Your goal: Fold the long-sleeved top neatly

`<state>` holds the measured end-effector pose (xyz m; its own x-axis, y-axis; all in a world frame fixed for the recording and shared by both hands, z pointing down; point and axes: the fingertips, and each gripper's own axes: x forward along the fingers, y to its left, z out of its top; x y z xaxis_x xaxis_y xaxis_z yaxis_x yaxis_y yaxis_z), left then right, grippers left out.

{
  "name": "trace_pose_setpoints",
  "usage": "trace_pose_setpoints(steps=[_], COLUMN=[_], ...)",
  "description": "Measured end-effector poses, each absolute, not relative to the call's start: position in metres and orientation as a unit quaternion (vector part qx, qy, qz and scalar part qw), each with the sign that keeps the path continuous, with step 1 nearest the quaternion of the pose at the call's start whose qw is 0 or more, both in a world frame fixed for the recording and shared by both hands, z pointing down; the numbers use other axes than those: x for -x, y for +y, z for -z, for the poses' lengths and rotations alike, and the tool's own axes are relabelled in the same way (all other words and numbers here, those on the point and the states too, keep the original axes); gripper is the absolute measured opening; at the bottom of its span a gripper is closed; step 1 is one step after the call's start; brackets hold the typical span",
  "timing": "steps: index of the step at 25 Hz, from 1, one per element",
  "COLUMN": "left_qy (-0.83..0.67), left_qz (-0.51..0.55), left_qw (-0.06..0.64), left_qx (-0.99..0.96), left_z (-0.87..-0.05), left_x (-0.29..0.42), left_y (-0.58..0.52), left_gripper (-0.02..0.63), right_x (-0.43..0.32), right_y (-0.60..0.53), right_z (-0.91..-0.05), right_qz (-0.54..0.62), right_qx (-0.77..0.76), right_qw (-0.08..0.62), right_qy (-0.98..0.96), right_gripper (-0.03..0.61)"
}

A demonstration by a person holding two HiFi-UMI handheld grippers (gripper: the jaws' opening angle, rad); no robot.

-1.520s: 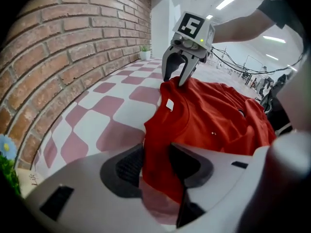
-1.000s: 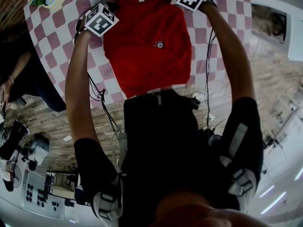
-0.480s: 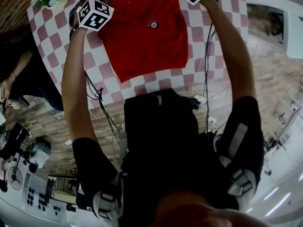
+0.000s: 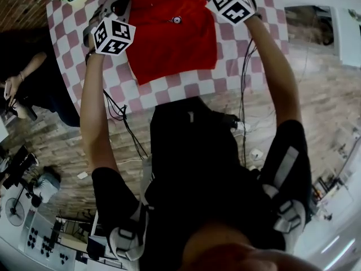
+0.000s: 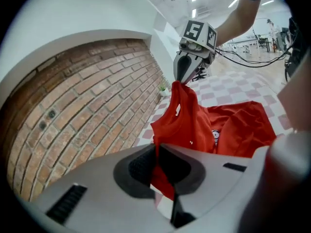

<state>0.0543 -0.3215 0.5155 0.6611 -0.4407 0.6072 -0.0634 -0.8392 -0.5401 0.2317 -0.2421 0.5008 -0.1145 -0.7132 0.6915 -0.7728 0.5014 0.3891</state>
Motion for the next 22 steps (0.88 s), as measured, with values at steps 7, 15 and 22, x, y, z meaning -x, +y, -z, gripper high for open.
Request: trace_pose_setpoints(steps=[7,15,22], left_qy=[0.173,0.159,0.134], left_qz=[0.360,0.384,0.414], left_qw=[0.247,0.229,0.238], left_qx=[0.883,0.880,0.868], left_z=[-0.501,-0.533,-0.572], left_x=[-0.007,0.032,0.054], left_y=[-0.221,-0.138,-0.090], left_gripper=[0.026,0.026,0.025], right_x=[-0.184,-0.143,-0.124], right_y=[-0.137,-0.051,-0.008], right_z=[-0.486,-0.519,-0.556], right_qz=[-0.008,-0.029,-0.050], right_qx=[-0.495,-0.473,-0.464], right_qw=[0.422,0.428,0.435], right_qy=[-0.759,-0.770,-0.770], right_gripper=[0.023,0.021,0.021])
